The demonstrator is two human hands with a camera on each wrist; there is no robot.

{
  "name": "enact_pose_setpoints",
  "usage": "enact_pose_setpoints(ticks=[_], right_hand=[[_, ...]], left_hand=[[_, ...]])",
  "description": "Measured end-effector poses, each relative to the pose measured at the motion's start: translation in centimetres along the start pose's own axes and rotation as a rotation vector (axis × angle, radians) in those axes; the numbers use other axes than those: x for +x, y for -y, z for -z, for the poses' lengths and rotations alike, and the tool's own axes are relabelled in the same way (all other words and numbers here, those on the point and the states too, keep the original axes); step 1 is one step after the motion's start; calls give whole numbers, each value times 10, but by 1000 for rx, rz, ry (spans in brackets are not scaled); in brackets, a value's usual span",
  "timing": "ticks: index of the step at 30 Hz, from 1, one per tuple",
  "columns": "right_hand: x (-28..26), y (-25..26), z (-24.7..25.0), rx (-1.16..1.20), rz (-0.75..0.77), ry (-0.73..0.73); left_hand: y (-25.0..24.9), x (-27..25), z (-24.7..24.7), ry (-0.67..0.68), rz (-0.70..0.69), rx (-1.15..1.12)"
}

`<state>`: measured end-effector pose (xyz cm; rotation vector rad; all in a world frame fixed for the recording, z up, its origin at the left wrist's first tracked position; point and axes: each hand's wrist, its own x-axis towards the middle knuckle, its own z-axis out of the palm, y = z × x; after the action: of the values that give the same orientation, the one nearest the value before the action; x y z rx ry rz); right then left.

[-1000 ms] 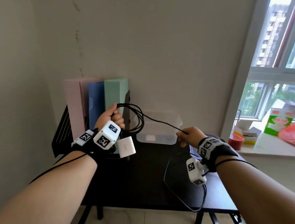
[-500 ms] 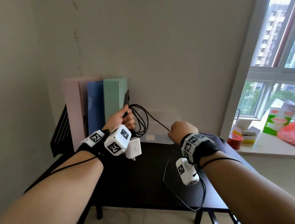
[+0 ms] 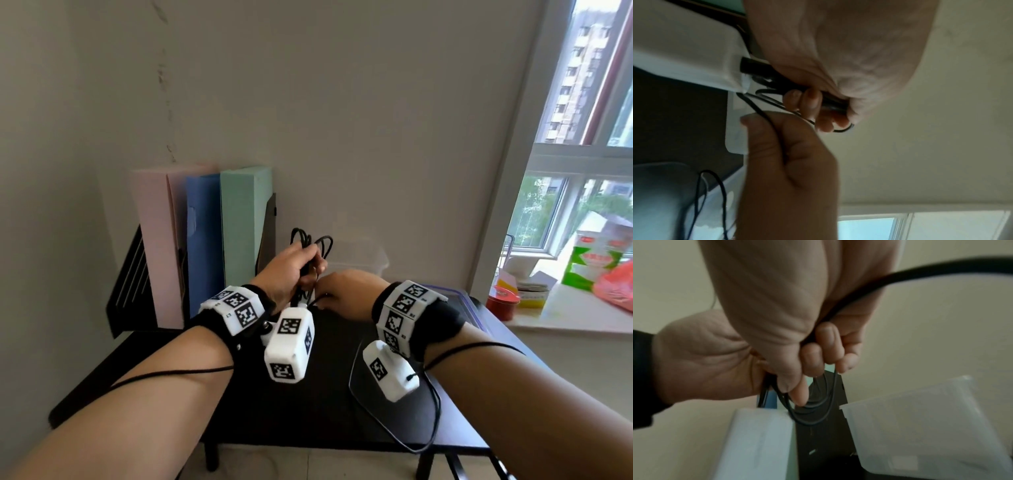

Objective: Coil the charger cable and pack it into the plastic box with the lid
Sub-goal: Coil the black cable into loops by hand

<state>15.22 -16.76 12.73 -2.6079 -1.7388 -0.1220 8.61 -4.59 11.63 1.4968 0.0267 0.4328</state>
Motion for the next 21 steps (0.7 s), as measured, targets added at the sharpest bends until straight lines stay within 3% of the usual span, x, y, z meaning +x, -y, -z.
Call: enact_pose_setpoints(ticks=[3,8,13,16,21], right_hand=[[-5,-1,8,-45,24,-130],[-13,-2,20,47,50,-376],[-11,-10,19,171,-63,-524],[-11,-22,12,337,-120,-587],[-6,-32,7,675,6,-424]], left_hand=[[0,-1,-5,-42,-29,256],[5,-1,-1,-21,-1,404],[6,-4,-4,131,84,-1],[3,-6,-2,182,180,-91],[0,-7,-4,217,218,-61]])
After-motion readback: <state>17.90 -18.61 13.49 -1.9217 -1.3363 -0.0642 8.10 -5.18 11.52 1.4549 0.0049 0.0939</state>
